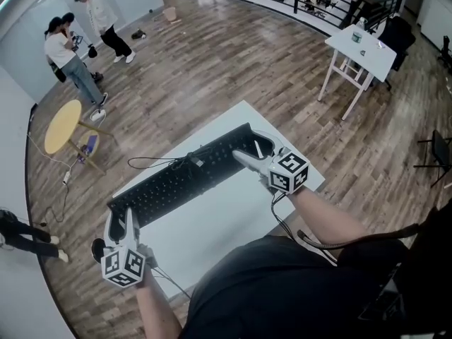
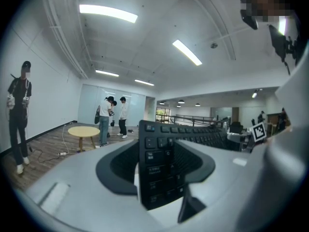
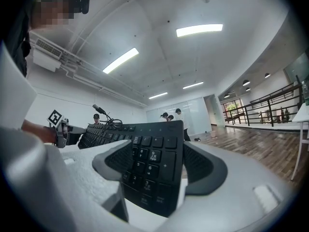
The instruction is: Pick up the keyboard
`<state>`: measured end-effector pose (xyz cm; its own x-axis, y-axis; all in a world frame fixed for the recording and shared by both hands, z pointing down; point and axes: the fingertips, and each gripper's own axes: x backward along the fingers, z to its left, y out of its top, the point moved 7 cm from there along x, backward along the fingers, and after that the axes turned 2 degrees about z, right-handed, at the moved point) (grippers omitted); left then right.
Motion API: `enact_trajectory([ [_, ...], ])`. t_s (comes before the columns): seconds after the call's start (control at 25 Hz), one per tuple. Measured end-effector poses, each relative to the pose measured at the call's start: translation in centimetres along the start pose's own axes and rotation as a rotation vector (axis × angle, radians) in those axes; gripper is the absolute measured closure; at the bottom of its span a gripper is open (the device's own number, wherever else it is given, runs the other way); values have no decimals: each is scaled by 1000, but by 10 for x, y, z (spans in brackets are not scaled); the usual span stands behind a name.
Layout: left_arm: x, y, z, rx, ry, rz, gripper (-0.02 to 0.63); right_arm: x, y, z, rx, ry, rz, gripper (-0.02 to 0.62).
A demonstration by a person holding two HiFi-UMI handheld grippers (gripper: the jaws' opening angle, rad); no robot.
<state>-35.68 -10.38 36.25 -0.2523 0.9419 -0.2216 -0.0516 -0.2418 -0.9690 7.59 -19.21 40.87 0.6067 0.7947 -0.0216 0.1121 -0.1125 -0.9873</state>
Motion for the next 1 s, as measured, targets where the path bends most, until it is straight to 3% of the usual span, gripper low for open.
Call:
enact_trajectory([
  [0.8,9,9,5,10,16,-21,379,-9,10,8,-1,22,-21,270],
  [1.0,-5,-1,-9,19,-13,-25,379,8,7,-3,0,-18,10,270],
])
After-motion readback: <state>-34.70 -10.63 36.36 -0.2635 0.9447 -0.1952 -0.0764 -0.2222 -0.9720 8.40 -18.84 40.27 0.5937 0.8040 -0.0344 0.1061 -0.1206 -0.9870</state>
